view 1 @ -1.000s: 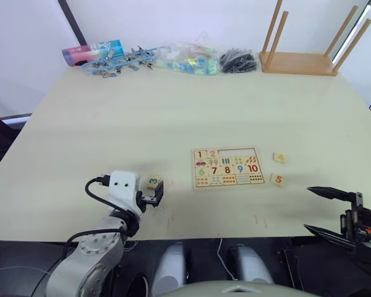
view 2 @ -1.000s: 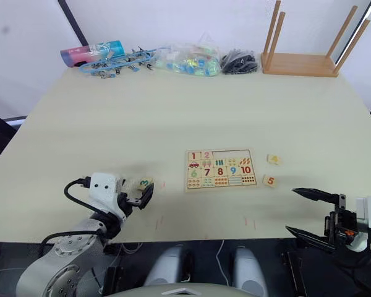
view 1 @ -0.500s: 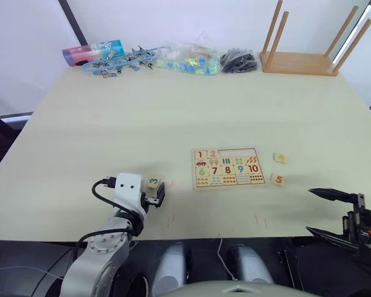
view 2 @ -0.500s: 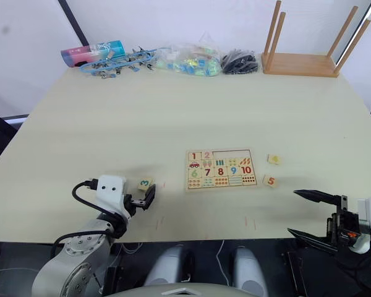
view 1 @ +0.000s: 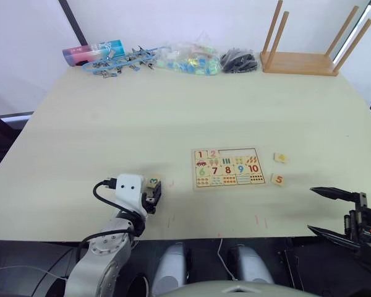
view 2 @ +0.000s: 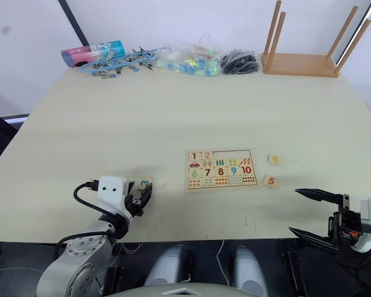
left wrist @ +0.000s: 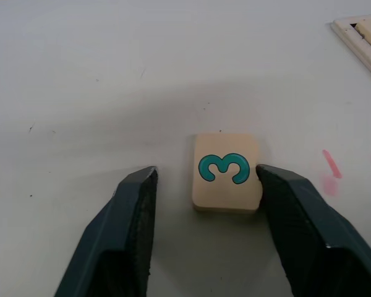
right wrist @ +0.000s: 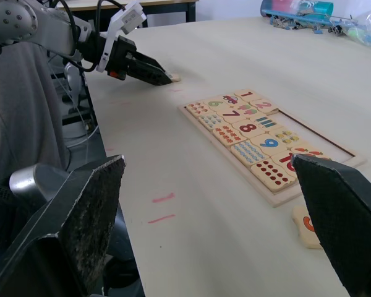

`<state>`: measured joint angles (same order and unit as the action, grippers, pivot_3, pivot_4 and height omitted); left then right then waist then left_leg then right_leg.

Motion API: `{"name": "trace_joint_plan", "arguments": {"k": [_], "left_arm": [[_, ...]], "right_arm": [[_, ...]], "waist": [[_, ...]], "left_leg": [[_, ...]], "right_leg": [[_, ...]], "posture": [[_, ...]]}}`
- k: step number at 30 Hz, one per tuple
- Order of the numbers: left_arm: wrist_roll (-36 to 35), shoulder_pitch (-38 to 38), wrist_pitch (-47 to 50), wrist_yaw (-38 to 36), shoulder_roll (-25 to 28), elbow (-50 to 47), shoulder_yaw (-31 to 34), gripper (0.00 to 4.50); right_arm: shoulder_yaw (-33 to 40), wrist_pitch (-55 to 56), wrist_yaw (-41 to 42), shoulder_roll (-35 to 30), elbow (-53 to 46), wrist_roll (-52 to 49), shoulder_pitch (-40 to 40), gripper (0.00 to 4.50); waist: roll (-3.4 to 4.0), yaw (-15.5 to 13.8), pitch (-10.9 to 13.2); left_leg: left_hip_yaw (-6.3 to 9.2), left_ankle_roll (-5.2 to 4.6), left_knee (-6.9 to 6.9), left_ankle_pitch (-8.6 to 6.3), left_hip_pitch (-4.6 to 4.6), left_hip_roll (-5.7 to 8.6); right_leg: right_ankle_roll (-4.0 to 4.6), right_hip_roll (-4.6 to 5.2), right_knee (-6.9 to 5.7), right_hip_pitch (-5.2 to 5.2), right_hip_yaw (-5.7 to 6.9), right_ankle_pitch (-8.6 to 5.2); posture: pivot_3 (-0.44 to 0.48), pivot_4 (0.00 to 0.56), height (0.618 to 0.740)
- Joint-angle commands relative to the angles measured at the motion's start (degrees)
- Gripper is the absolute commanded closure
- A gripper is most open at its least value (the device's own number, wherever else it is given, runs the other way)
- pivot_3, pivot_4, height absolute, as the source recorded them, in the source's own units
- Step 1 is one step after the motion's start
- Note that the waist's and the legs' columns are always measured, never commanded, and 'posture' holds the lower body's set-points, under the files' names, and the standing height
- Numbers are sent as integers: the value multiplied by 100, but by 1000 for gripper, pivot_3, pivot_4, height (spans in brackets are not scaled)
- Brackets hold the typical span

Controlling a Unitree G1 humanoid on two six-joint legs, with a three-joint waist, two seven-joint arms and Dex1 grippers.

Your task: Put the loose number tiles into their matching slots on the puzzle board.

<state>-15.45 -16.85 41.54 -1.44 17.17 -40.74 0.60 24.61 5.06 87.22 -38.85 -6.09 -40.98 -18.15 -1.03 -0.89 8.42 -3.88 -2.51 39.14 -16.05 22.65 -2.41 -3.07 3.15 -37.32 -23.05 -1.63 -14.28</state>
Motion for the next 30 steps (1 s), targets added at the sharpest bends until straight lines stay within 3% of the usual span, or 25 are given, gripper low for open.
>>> {"name": "trace_joint_plan", "arguments": {"k": [1, 9, 17, 25, 30], "left_arm": [[6, -58, -26, -131, -34, 34, -14, 3366], [63, -2, -92, -418, 99, 136, 138, 3476], [-130, 418, -531, -1646, 946, 566, 350, 3476], [-454, 1669, -1742, -3862, 2134, 1715, 426, 3476], [-558, 2724, -1970, -4874, 2454, 2511, 146, 3476]], "right_arm": [[144, 23, 16, -44, -71, -103, 19, 0], [104, 13, -56, -5, -184, -85, -29, 0], [52, 5, -216, 68, -331, -75, -66, 0], [16, -7, -526, 218, -567, -83, -85, 0], [43, 6, -705, 265, -691, -102, -141, 0]], "waist": [[0, 0, 0], [2, 0, -1], [3, 3, -2], [6, 7, 0], [1, -10, 3]], "left_leg": [[0, 0, 0, 0, 0, 0], [1, 0, 0, 0, 0, 0], [5, 0, 0, 0, 3, 0], [6, 0, 0, 0, 7, 1], [4, 0, 0, 0, 9, 10]], "right_leg": [[0, 0, 0, 0, 0, 0], [0, 0, 0, 0, 0, 0], [1, 0, 2, -1, 5, 0], [0, -1, 4, -2, 9, 0], [-1, -4, 6, -2, 12, 1]], "posture": [[0, 150, 737], [0, 150, 737], [0, 150, 737], [0, 150, 737], [0, 150, 737]]}}
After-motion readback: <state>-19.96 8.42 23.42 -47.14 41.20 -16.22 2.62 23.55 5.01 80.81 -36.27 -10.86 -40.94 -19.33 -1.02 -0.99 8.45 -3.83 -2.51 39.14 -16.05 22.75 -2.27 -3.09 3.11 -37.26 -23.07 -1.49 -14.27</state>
